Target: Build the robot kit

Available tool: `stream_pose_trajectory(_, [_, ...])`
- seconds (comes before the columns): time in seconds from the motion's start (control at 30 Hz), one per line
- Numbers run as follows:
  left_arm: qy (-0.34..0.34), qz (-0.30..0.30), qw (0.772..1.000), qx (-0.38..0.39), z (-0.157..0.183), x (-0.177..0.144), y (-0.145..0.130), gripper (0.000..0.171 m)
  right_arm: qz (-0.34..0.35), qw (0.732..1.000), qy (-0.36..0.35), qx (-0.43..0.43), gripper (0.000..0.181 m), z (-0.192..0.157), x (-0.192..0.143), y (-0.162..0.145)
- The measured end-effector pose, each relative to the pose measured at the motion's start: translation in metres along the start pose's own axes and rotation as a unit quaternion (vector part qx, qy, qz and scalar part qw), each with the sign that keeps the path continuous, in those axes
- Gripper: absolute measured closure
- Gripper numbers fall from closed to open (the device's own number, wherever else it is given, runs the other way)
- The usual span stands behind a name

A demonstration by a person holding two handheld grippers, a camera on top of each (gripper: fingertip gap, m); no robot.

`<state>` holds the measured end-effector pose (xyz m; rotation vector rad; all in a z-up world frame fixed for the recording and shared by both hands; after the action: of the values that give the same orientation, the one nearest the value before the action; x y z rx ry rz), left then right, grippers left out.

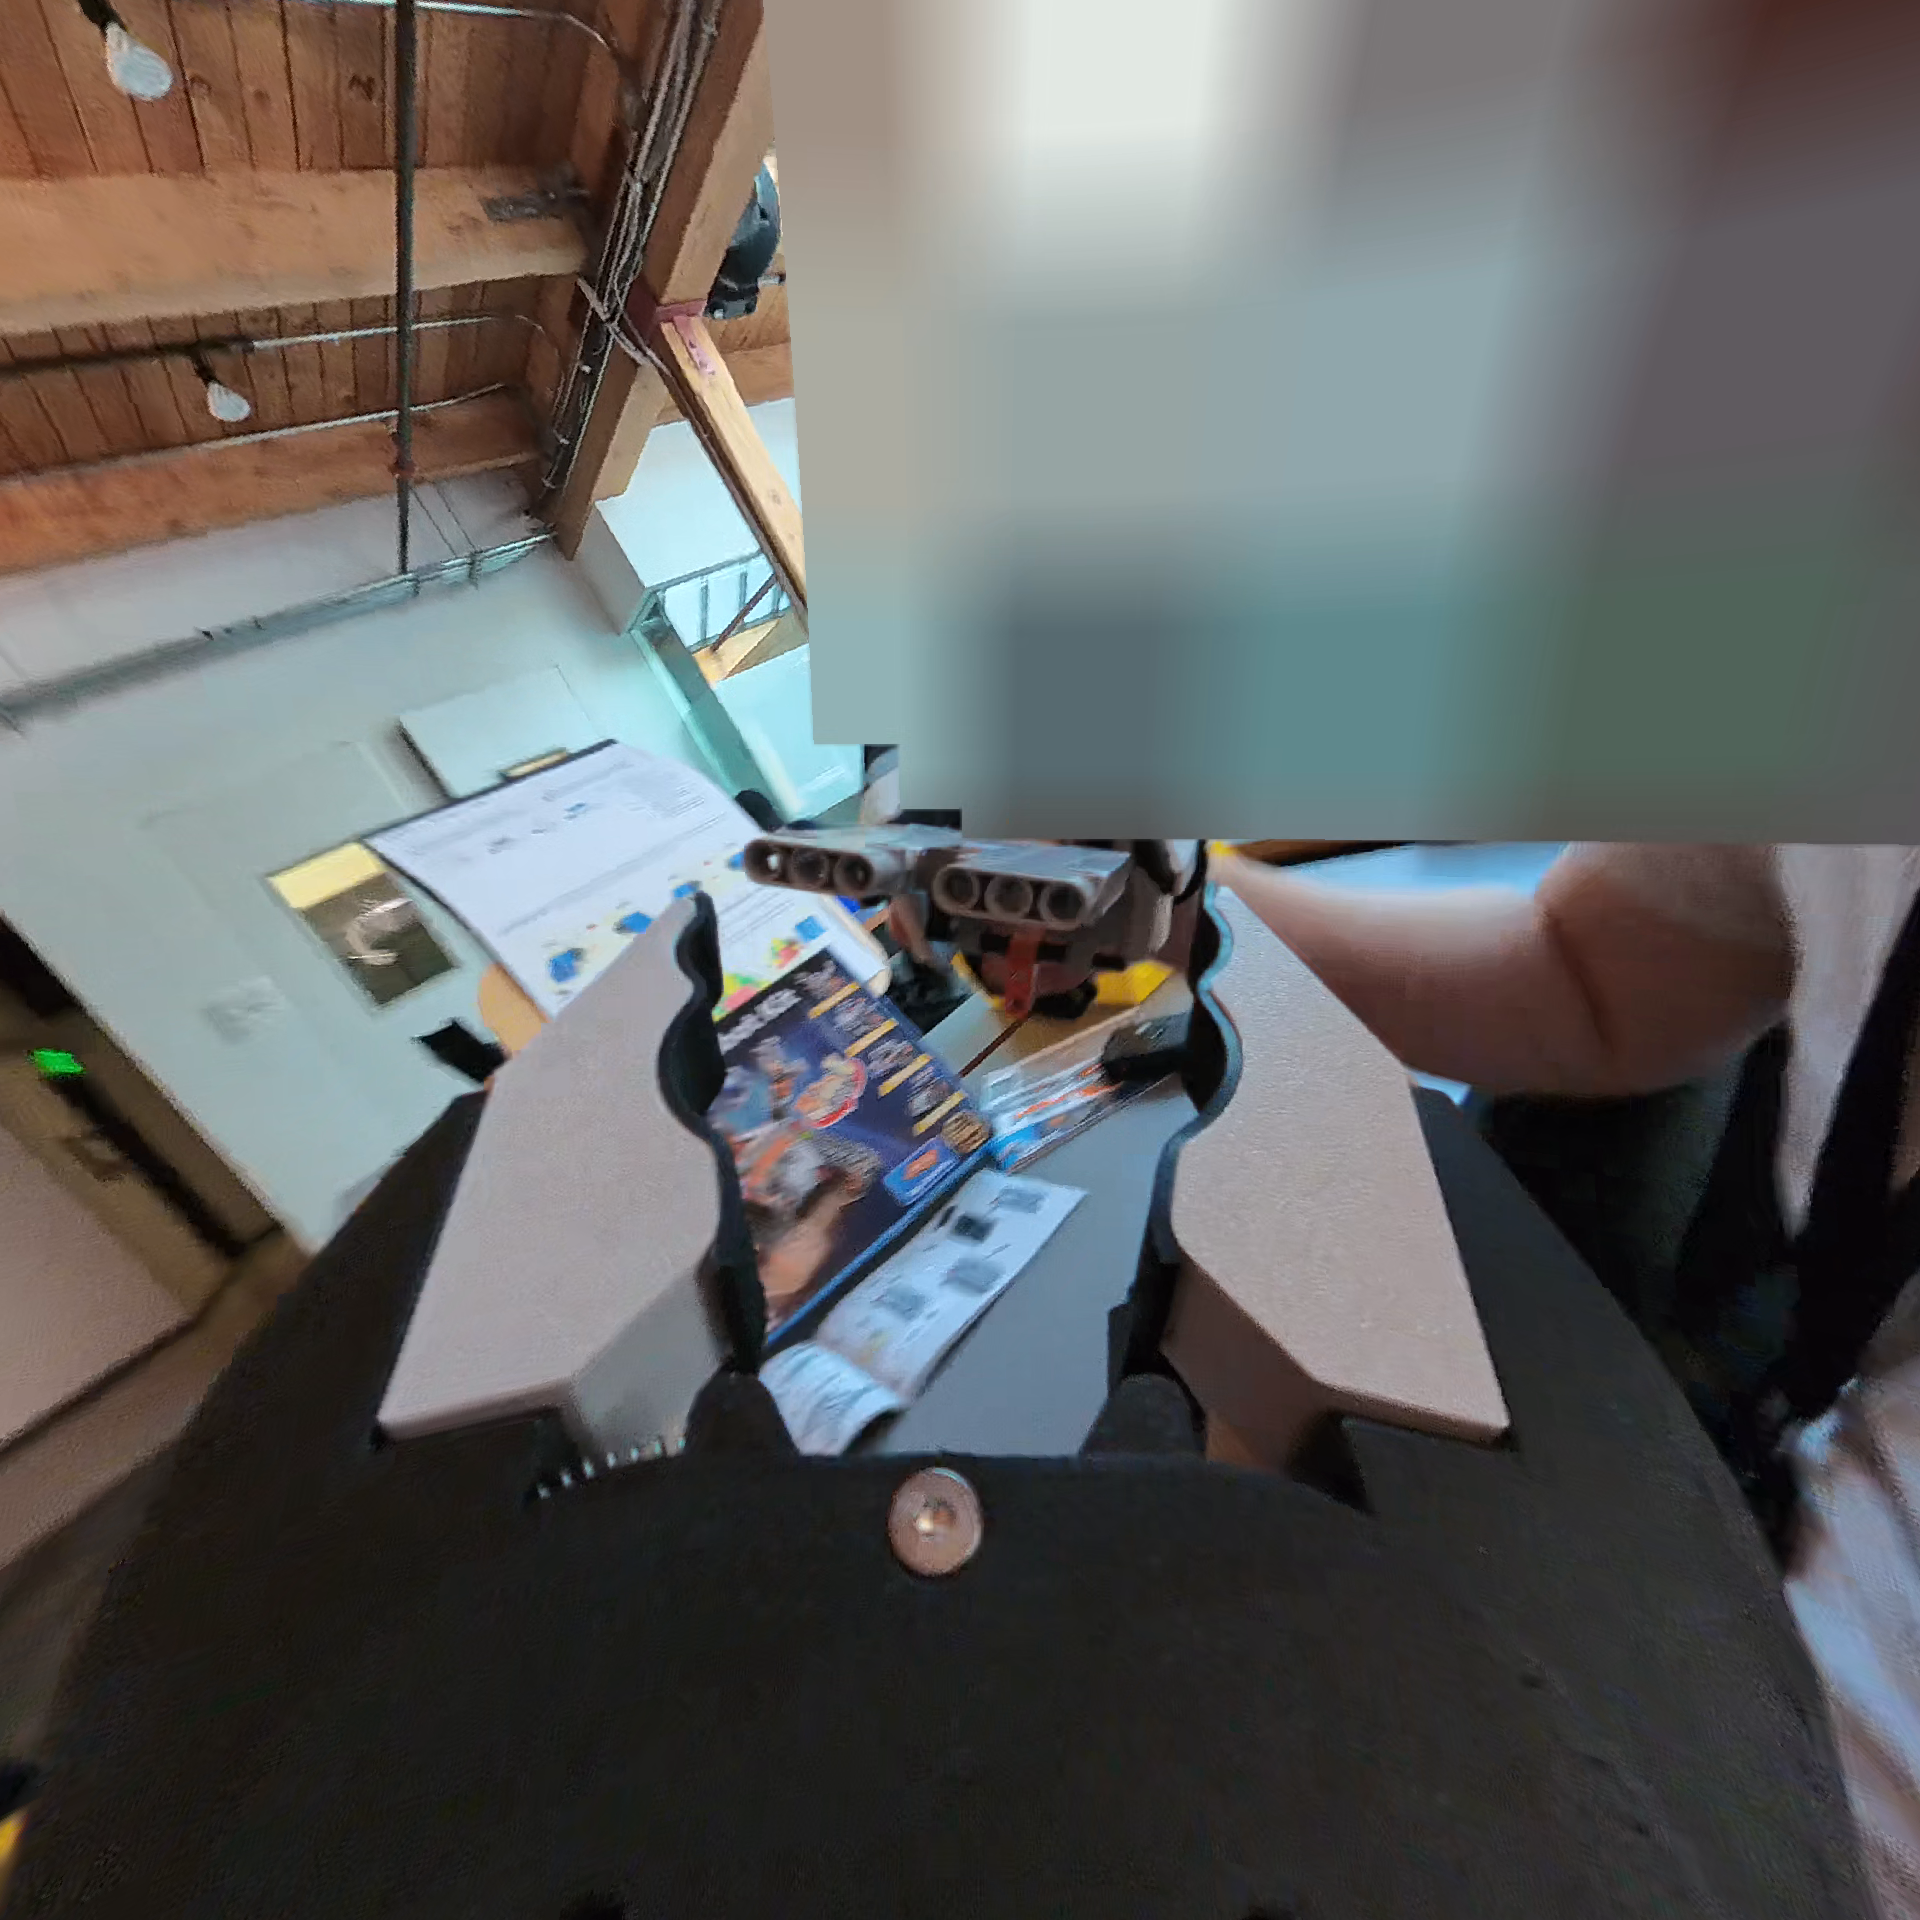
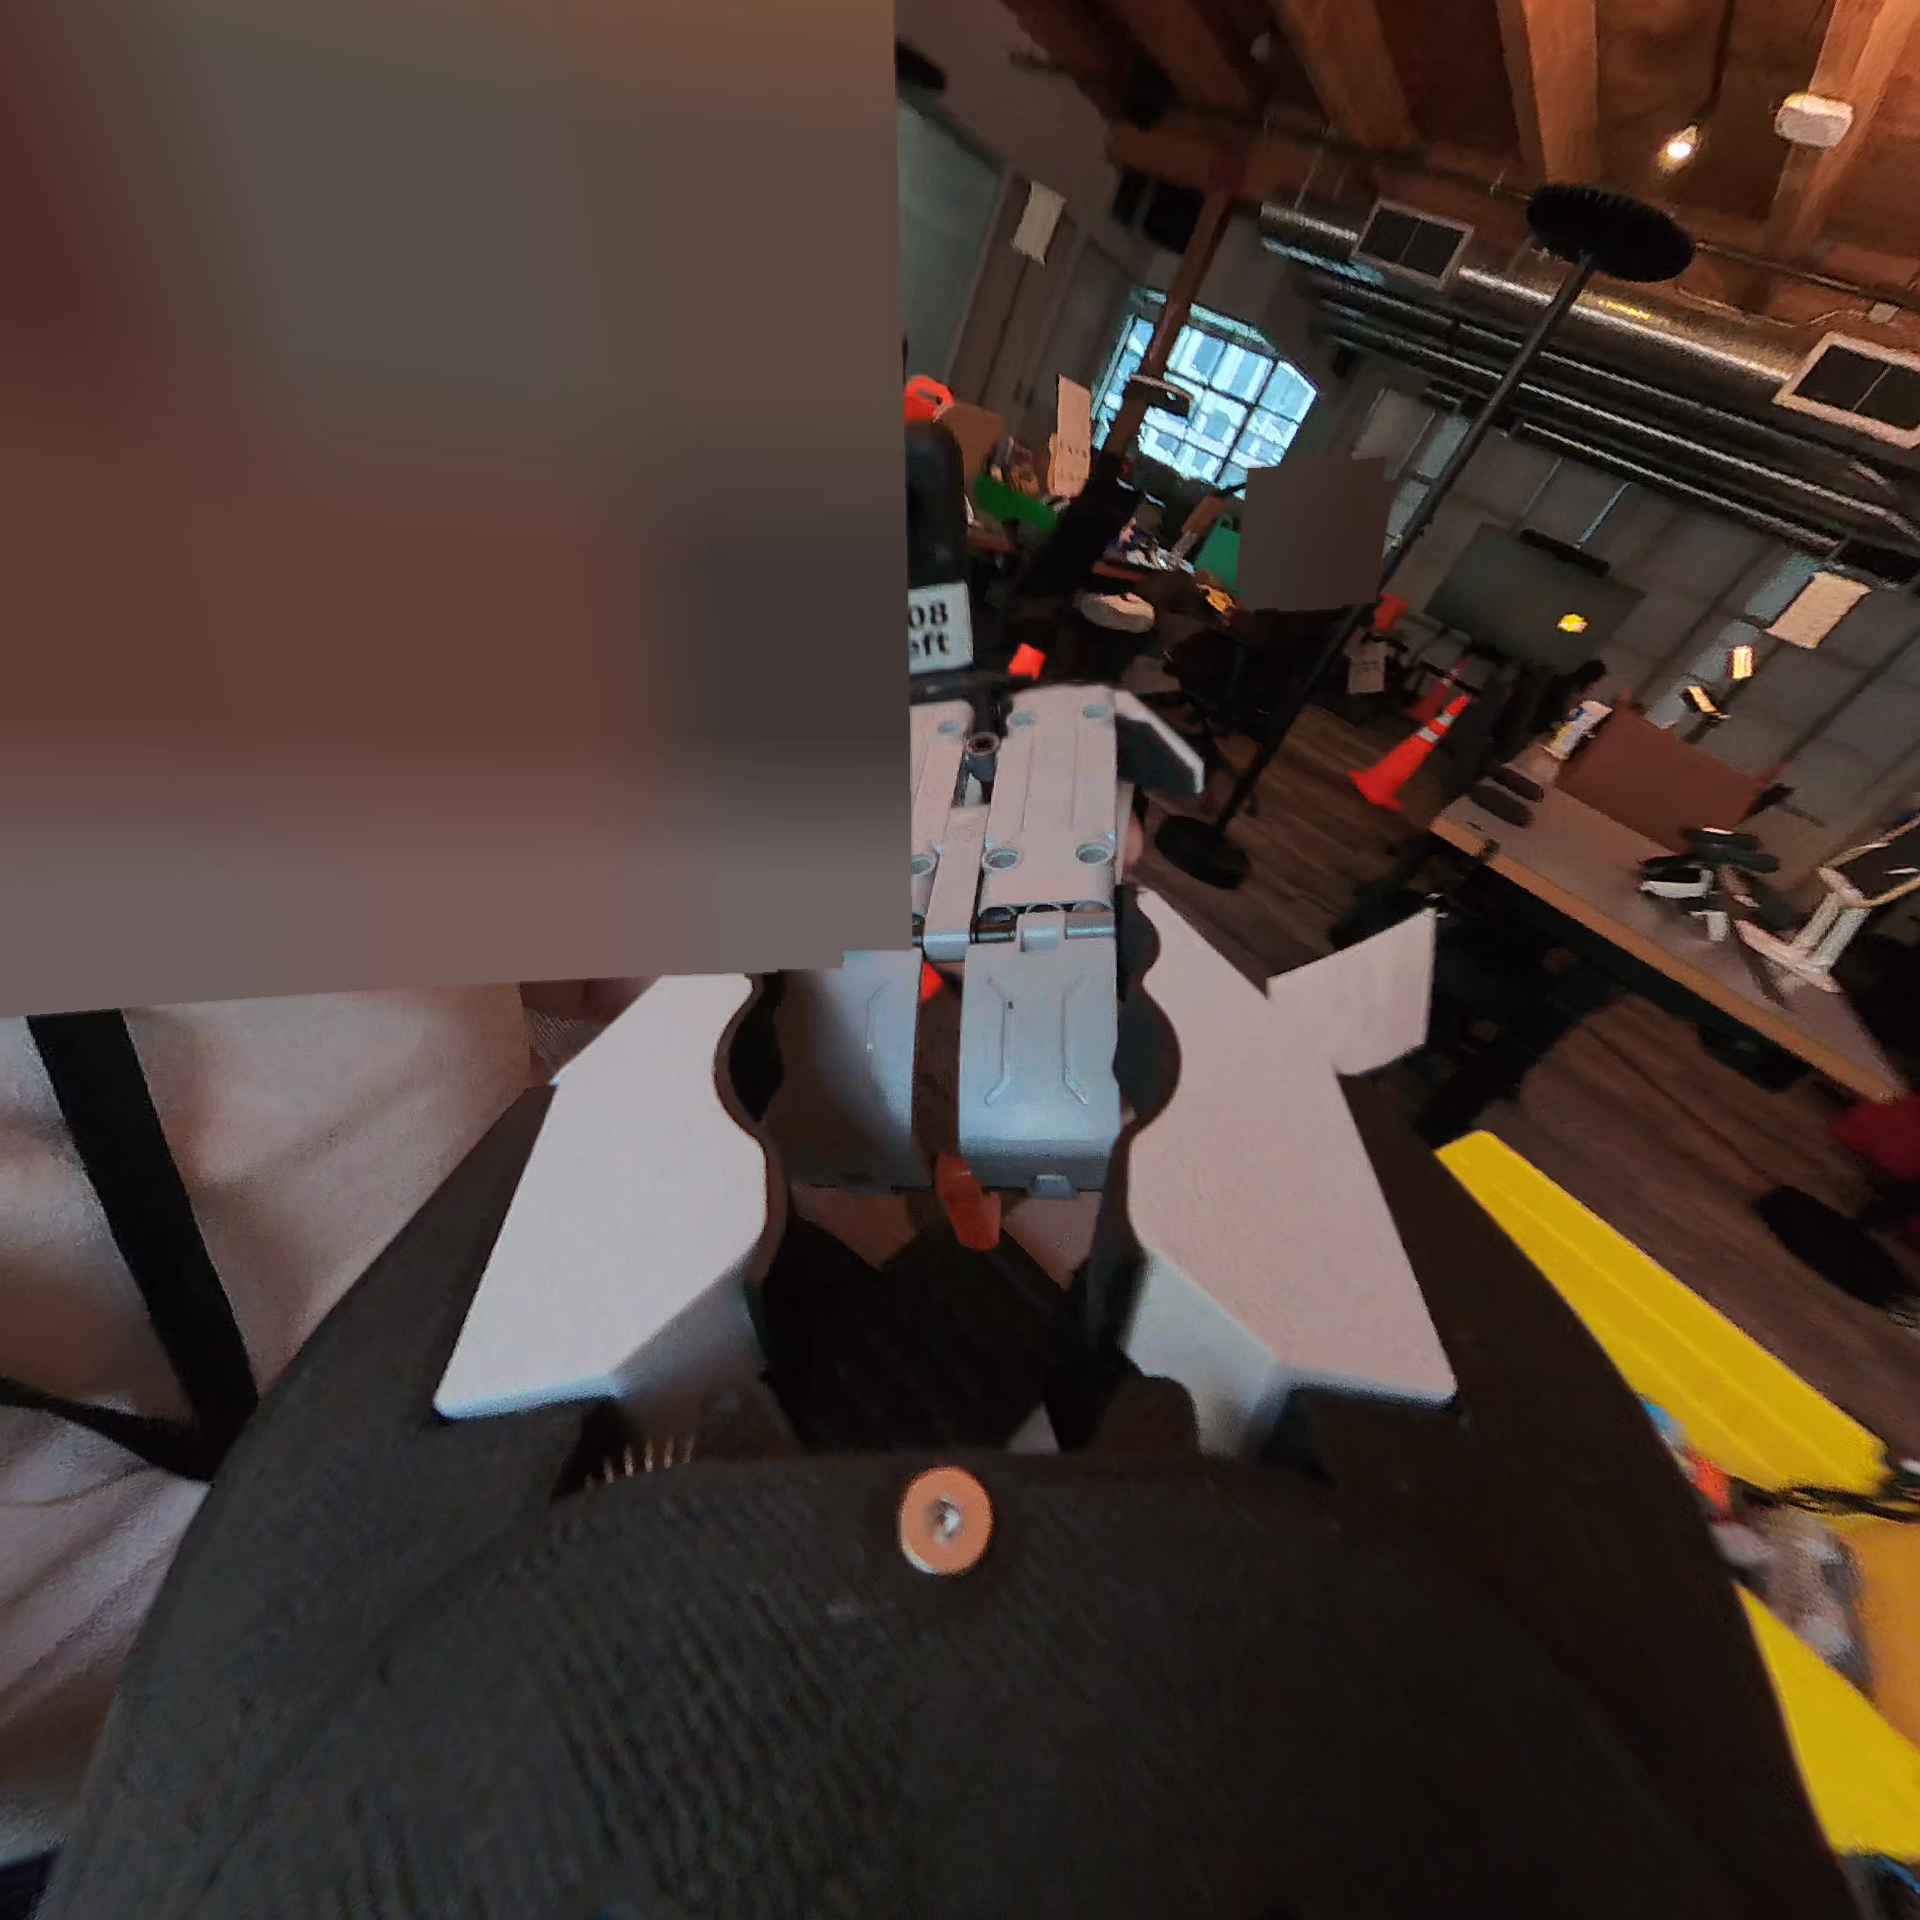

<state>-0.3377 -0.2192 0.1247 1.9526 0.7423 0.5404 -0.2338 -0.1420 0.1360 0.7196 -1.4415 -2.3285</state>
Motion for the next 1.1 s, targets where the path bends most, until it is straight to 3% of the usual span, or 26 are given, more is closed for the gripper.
stream_pose_trajectory(0.1, [0.023,-0.061,0.992,0.110,0.004,-0.005,0.008,0.085,-0.049,0.997,-0.025,-0.046,0.118,-0.009,-0.001,0.004])
stream_pose_trajectory(0.23, [0.024,-0.141,0.970,0.197,0.009,-0.006,0.014,0.102,-0.061,0.995,-0.025,-0.072,0.118,-0.015,-0.001,0.006])
stream_pose_trajectory(0.4, [-0.003,-0.176,0.962,0.207,0.011,-0.007,0.014,0.108,-0.063,0.995,-0.014,-0.079,0.118,-0.016,0.000,0.001])
stream_pose_trajectory(0.8, [0.001,-0.189,0.964,0.188,0.005,-0.008,-0.002,0.108,-0.079,0.995,-0.012,-0.065,0.118,-0.008,0.006,-0.011])
stream_pose_trajectory(0.87, [0.020,-0.182,0.971,0.154,-0.006,-0.006,-0.006,0.105,-0.079,0.995,-0.036,-0.055,0.118,0.000,0.005,-0.012])
stream_pose_trajectory(0.93, [0.049,-0.148,0.985,0.076,-0.028,-0.003,-0.010,0.087,-0.088,0.991,-0.088,-0.055,0.118,0.012,-0.001,-0.015])
stream_pose_trajectory(1.0, [0.029,-0.086,0.994,-0.055,-0.049,0.003,-0.017,0.085,-0.083,0.975,-0.201,-0.048,0.117,0.035,-0.016,-0.013])
stream_pose_trajectory(1.1, [-0.043,0.013,0.964,-0.261,-0.079,0.029,-0.032,0.089,-0.061,0.934,-0.350,-0.032,0.118,0.061,-0.044,-0.015])
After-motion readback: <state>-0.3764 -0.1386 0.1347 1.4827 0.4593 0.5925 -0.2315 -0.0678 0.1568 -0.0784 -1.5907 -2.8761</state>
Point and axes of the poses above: each gripper's, where its closed fingertips meet, x out along the fingers, y out of its top, z = x × y across the jaws, the point moved 6 cm from there along -x, back along the fingers, and after that the axes turned 13 degrees about -z, right-handed, at the moved point
